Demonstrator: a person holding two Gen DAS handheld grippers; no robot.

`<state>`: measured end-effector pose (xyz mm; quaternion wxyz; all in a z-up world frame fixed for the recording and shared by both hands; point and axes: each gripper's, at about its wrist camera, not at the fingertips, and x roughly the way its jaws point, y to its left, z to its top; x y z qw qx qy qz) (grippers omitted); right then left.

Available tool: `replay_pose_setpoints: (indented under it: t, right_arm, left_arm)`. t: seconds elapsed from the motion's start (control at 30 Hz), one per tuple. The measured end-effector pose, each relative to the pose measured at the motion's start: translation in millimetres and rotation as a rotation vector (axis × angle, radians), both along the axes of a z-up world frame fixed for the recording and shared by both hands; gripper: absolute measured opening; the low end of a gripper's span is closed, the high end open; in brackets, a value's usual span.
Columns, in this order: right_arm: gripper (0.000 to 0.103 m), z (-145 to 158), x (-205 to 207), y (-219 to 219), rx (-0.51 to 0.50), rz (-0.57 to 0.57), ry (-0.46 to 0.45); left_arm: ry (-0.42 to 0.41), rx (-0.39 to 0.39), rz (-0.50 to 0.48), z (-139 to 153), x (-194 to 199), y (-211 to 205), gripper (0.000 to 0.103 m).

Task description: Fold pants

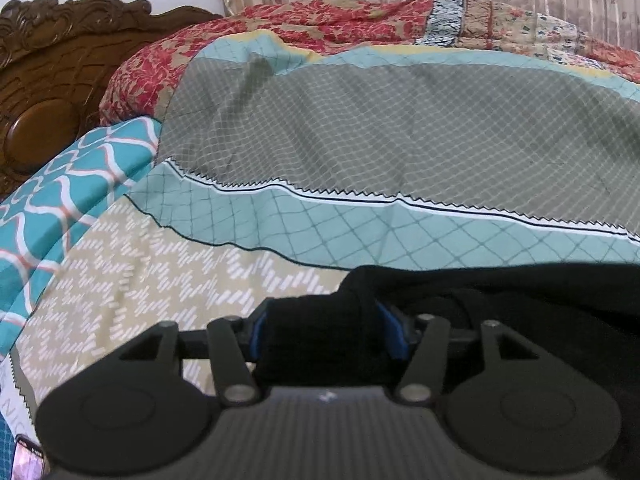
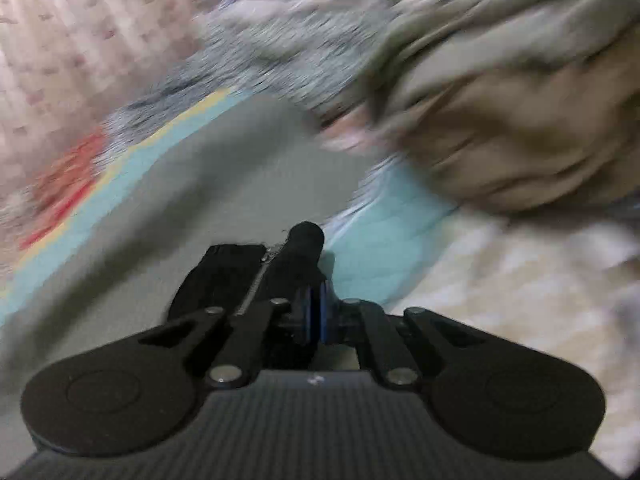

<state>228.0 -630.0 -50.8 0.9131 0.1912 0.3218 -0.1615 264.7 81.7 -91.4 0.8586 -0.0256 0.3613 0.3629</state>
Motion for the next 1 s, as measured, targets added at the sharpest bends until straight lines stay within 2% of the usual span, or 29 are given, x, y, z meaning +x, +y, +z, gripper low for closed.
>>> replay_pose_setpoints:
  t: [0.07, 0.1, 0.13, 0.17, 0.27, 0.4, 0.53, 0.7, 0.83, 0.9, 0.93, 1.0]
  right_arm:
    - [0.009, -6, -6, -9, -0.031, -0.050, 0.066]
    - [0.015, -8, -8, -14, -0.051, -0.064, 0.092]
    - [0.030, -10, -11, -20, -0.054, -0.073, 0.106]
    - [0.038, -9, -18, -28, -0.031, -0.090, 0.097]
    - [0.040, 2, -41, -42, 0.065, -0.089, 0.036]
    - [0.040, 19, -74, -31, 0.146, 0.003, 0.000]
    - [0.040, 27, -107, 0, 0.117, 0.132, 0.000]
    - [0.040, 17, -127, 56, 0.081, 0.271, 0.059]
    - [0.040, 17, -154, 110, 0.065, 0.412, 0.066]
    - [0.040, 18, -167, 135, 0.074, 0.491, 0.064]
    - [0.040, 19, -172, 148, 0.076, 0.526, 0.067]
    - [0.040, 19, -185, 181, 0.082, 0.612, 0.079]
  left_arm:
    - [0.009, 0.022, -0.010, -1, 0, -3, 0.054]
    - [0.010, 0.024, -0.016, 0, 0, -3, 0.054]
    - [0.008, 0.022, -0.021, 2, -1, -4, 0.054]
    - [0.002, 0.017, -0.026, 4, -2, -4, 0.054]
    - [-0.025, -0.004, -0.040, 14, -9, -3, 0.054]
    - [-0.066, -0.022, -0.063, 35, -24, -3, 0.054]
    - [-0.098, 0.002, -0.082, 58, -51, -2, 0.055]
    - [-0.115, -0.024, -0.025, 73, -97, 18, 0.058]
    - [-0.124, -0.178, 0.004, 74, -146, 29, 0.062]
    - [-0.117, -0.285, 0.008, 69, -169, 27, 0.072]
    - [-0.114, -0.350, 0.006, 65, -181, 25, 0.081]
    - [-0.124, -0.471, -0.003, 58, -204, 16, 0.087]
